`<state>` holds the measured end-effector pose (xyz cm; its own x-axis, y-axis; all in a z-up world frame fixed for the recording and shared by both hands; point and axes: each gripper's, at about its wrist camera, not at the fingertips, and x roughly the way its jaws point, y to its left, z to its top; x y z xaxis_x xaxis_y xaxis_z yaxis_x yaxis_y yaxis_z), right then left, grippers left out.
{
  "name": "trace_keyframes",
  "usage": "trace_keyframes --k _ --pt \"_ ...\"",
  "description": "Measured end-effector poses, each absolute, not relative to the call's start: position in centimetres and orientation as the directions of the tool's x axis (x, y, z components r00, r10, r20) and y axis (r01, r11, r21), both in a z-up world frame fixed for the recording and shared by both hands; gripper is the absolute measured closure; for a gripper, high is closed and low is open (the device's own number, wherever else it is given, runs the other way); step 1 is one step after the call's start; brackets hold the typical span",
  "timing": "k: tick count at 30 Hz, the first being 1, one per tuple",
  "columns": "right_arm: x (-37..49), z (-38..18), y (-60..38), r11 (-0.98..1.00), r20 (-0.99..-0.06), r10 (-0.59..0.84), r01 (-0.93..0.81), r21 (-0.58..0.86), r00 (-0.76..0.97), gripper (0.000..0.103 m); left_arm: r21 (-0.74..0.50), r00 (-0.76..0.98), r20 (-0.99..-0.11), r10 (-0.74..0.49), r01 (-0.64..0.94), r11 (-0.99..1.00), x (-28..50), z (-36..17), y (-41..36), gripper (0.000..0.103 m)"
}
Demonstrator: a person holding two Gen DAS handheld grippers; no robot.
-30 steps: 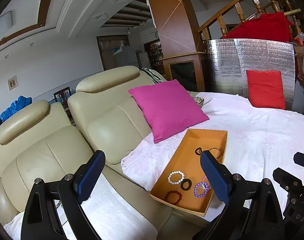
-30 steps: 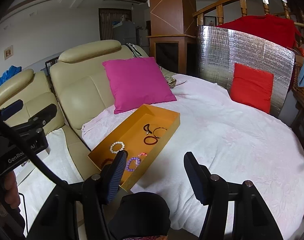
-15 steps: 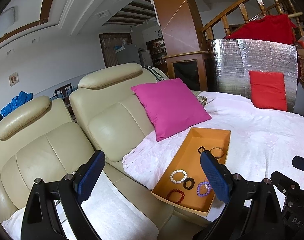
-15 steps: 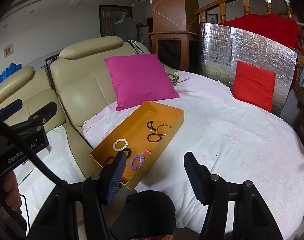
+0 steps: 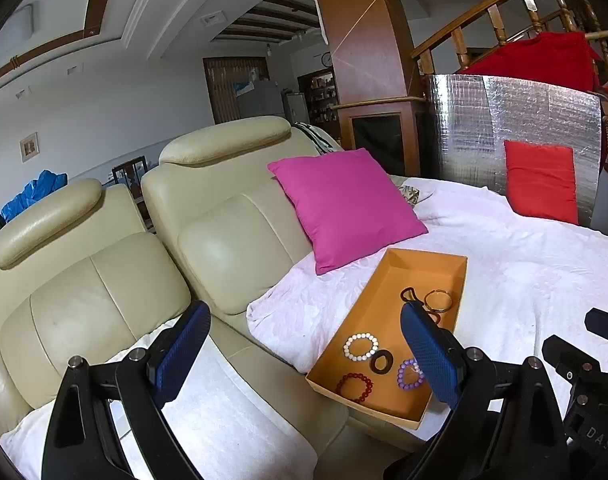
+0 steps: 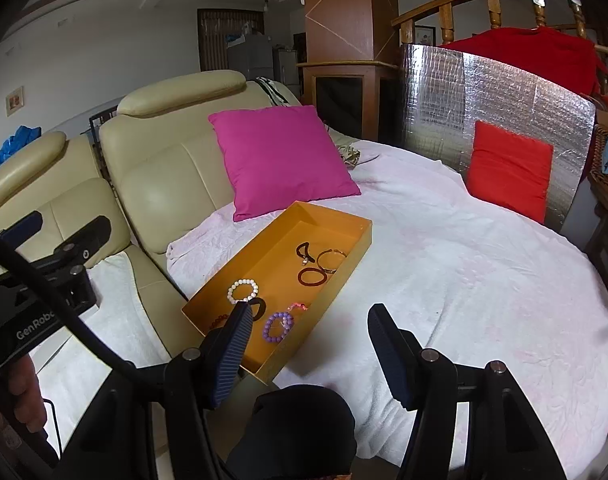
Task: Organize jewelry
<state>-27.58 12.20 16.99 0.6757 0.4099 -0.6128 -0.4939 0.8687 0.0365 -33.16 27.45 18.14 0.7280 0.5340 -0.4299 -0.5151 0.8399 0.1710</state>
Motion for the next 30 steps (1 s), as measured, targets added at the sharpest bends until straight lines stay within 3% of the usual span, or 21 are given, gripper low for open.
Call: trace_keyframes --k 30 --pt "-26.5 16.5 14.2 0.866 -0.626 0.396 -0.499 0.012 0.672 0.038 0.160 0.721 -0.451 0.525 -0.514 0.843 -32.5 17.0 29.3 0.007"
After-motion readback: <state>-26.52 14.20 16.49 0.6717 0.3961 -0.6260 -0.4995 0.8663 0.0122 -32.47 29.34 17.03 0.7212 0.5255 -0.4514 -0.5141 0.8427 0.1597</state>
